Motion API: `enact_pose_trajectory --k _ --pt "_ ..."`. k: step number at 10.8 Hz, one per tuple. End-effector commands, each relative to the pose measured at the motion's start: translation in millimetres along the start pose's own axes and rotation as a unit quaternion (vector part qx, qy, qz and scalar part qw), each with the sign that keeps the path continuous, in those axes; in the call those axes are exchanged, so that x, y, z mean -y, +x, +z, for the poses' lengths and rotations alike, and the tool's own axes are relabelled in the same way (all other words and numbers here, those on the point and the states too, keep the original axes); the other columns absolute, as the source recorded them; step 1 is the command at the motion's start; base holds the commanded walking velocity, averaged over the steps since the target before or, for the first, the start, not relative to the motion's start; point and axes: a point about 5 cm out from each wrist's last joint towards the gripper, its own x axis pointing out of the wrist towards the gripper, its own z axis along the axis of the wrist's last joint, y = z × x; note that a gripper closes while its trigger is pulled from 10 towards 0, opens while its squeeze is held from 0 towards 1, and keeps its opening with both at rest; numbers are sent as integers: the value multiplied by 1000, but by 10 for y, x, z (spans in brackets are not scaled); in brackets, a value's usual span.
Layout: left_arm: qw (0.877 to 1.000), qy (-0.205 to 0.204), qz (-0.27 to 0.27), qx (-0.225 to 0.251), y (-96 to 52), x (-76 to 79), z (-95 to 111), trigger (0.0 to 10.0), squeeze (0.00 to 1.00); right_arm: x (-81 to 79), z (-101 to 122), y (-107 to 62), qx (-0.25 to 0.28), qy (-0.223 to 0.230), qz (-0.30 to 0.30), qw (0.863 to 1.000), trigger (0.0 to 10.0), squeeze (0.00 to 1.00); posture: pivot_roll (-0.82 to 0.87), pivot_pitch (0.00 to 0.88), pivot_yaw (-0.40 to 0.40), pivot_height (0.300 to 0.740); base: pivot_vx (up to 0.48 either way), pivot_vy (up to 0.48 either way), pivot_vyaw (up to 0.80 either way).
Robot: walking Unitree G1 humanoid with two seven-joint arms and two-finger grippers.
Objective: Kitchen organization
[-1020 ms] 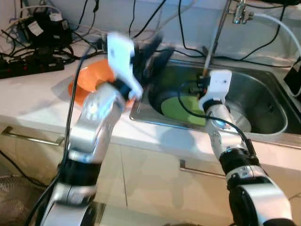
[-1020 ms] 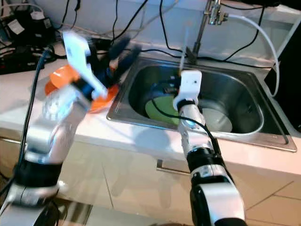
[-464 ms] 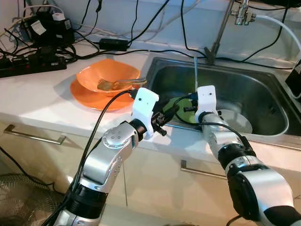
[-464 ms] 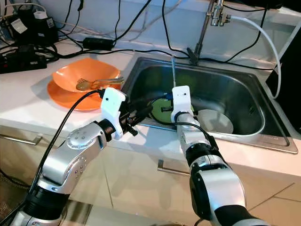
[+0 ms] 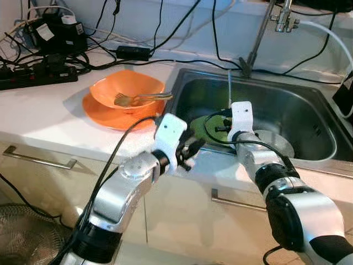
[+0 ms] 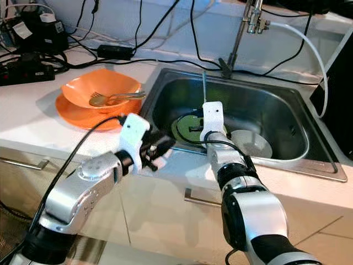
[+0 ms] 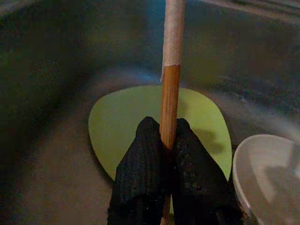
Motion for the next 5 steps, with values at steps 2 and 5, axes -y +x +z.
enact_pose_trajectory --k 2,5 --pt "1000 3 -1 -14 -9 45 -14 10000 0 -22 -164 -12 -44 14 5 999 10000 0 317 0 -84 740 0 0 0" --pt "1000 0 9 -24 -26 18 -14 10000 0 -20 -174 -13 -47 22 8 999 10000 949 320 6 -87 740 0 0 0"
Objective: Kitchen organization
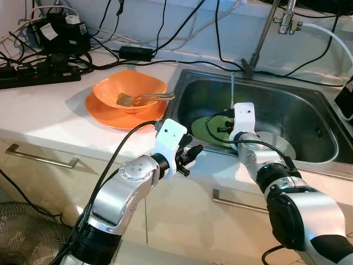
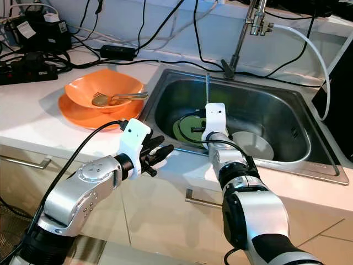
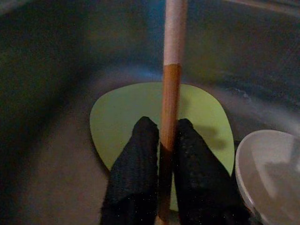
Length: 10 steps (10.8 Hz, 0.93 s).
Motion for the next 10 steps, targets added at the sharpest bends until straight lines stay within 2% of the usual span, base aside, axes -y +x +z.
enact_pose_trajectory --k 1,3,4,5,6,7,8,10 --pt "1000 5 3 2 -16 11 26 10000 0 -53 -141 -8 -35 14 12 999 10000 1000 319 7 -89 740 0 0 0" --pt "1000 4 6 2 -14 0 35 10000 0 -59 -123 -6 -33 13 12 999 10000 1000 321 11 -91 740 0 0 0" --pt "1000 4 9 2 -17 -6 40 10000 0 -79 -111 -5 -29 3 18 999 10000 396 322 13 -93 740 0 0 0" --pt "1000 5 12 5 -20 -12 47 10000 0 -91 -93 -3 -22 -5 19 1000 10000 0 322 13 -93 740 0 0 0" --pt "999 18 25 21 -23 -33 85 10000 0 -100 -10 1 5 -2 17 1000 10000 0 322 13 -93 740 0 0 0" --pt "995 50 58 56 -33 -89 171 10000 0 -124 202 -1 72 16 21 997 10000 0 316 16 -90 740 0 0 0" --pt "987 94 96 88 -50 -155 283 10000 0 -153 365 -20 126 33 34 991 10000 0 313 17 -89 740 0 0 0" --pt "959 212 142 127 -91 -202 575 10000 0 -225 437 -102 205 104 68 971 10000 0 303 20 -85 740 0 0 0"
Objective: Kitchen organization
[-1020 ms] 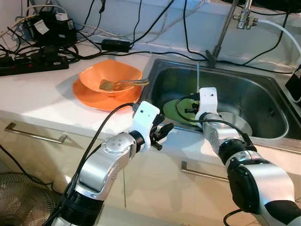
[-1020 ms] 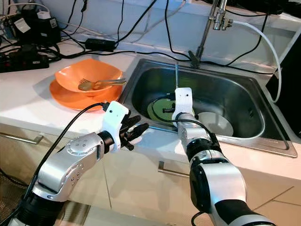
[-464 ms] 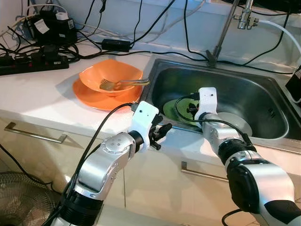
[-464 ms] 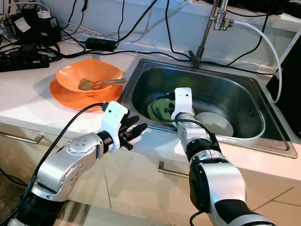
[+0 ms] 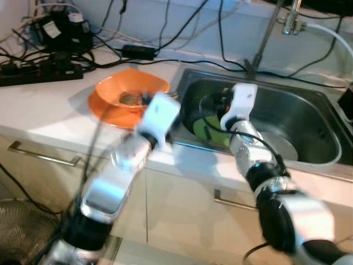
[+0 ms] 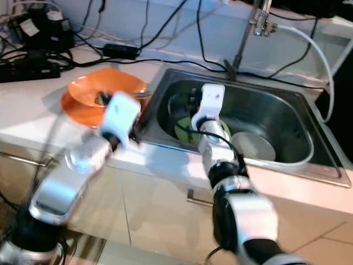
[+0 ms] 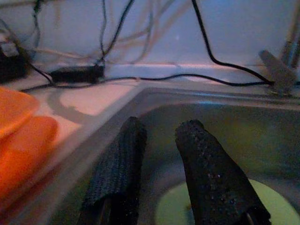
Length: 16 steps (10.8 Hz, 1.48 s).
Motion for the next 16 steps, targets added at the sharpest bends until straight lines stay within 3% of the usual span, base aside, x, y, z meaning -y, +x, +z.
enact_pose_trajectory --k 1,3,5,6,7,9,13,14,15,16 --pt "999 33 -10 16 20 58 81 10000 0 69 -15 -40 12 16 -10 1000 10000 0 303 20 -85 740 0 0 0" --pt "983 184 -24 -3 144 48 -37 10000 0 73 -50 -108 35 44 -27 998 10000 0 268 4 -61 740 0 0 0" --pt "970 239 -23 -24 235 16 -124 10000 0 58 -43 -124 41 50 -25 998 10000 0 259 0 -56 740 0 0 0" --pt "955 291 -25 -50 352 -13 -254 10000 0 70 -17 -125 46 50 -26 997 10000 0 249 0 -52 740 0 0 0" --pt "947 316 -11 -55 422 -61 -308 10000 0 80 -2 -126 48 49 -30 997 10000 0 246 0 -52 740 0 0 0" --pt "940 335 8 -61 486 -136 -342 10000 0 82 9 -131 50 51 -31 997 10000 0 243 0 -53 740 0 0 0" --pt "938 340 30 -58 570 -272 -372 10000 0 67 19 -132 49 52 -30 997 10000 0 243 0 -59 740 0 0 0" --pt "938 340 31 -57 580 -277 -374 9569 0 67 18 -133 49 52 -30 997 10000 0 243 0 -59 740 0 0 0" --pt "939 337 30 -57 600 -280 -382 2745 0 69 18 -134 48 51 -31 997 10000 0 236 0 -59 740 0 0 0" --pt "940 334 31 -53 617 -274 -373 0 0 77 22 -136 48 51 -32 997 10000 0 234 0 -58 740 0 0 0"
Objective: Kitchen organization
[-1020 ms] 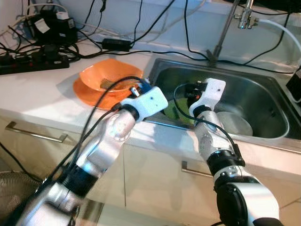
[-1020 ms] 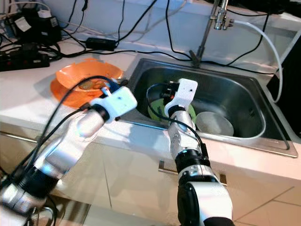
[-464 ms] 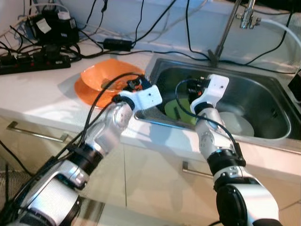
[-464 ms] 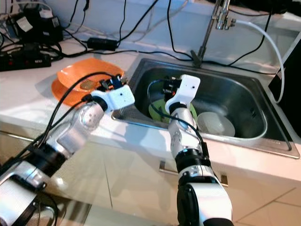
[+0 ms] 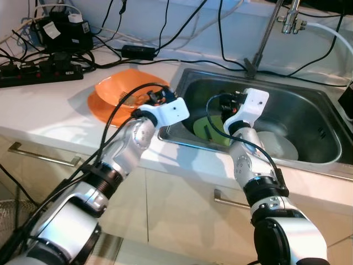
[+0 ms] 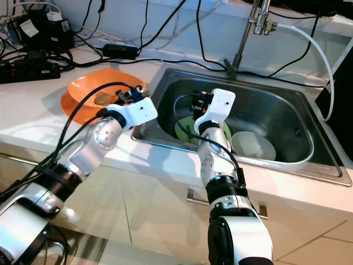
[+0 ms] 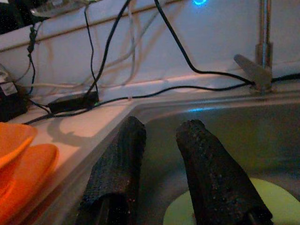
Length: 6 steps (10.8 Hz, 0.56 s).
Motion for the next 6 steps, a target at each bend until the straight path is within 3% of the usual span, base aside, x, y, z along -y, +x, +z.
enact_pose_trajectory --k 1,6 --pt "1000 4 12 9 39 -64 55 0 0 27 36 0 6 -1 -6 1000 10000 0 231 0 -56 740 0 0 0" --pt "1000 -1 13 17 79 -90 71 0 0 37 39 -2 6 0 -13 1000 10000 0 231 0 -53 740 0 0 0"
